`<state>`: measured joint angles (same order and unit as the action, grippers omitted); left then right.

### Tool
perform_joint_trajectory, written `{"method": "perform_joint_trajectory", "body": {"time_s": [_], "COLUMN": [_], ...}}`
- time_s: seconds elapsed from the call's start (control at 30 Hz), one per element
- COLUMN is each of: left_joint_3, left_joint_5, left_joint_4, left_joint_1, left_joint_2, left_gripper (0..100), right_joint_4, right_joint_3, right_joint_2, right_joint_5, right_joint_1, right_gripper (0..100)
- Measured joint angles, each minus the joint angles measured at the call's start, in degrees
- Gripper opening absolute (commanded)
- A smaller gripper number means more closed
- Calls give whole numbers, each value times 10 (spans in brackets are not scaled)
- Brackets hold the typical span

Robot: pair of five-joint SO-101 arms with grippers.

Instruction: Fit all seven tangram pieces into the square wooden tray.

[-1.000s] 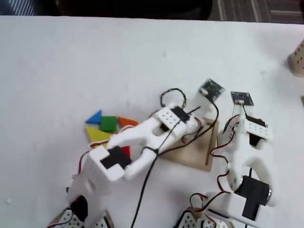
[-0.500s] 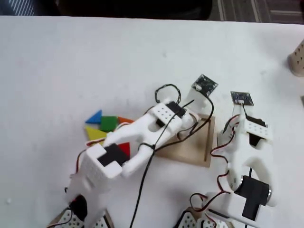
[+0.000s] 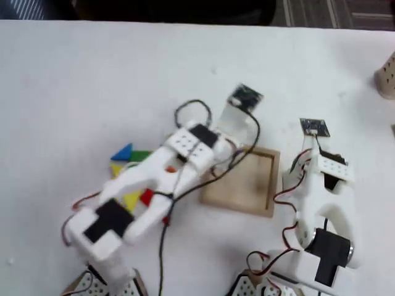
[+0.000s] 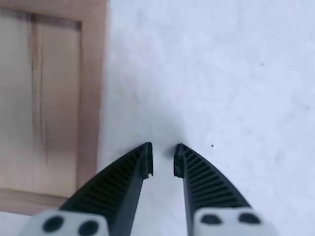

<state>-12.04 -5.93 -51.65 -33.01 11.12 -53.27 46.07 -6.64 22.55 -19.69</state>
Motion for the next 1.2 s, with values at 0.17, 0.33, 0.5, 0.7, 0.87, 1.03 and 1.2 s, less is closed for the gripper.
{"method": "perform_joint_trajectory", "body": {"time_s": [0.17, 0.33, 0.5, 0.7, 0.87, 1.03, 1.2], "left_joint_3": [-68, -161, -287, -470, -578, -579, -579], "left_joint_5": [0, 0, 0, 0, 0, 0, 0], "left_joint_4": [0, 0, 0, 46, 154, 172, 172], "left_joint_1": [55, 162, 312, 473, 503, 505, 505], "left_joint_2": [-128, -272, -402, -471, -480, -484, -484], "left_gripper": [23, 23, 23, 24, 24, 24, 24], "right_joint_4": [0, 0, 0, -3, -71, -149, -169], "right_joint_3": [0, 0, 0, 0, -42, -111, -117], "right_joint_2": [0, 0, 0, 0, 1, 1, 1], "right_joint_5": [0, 0, 0, 0, 0, 0, -31], "right_joint_1": [4, 4, 4, 19, 43, 62, 107], "right_gripper": [77, 77, 77, 77, 80, 80, 80]}}
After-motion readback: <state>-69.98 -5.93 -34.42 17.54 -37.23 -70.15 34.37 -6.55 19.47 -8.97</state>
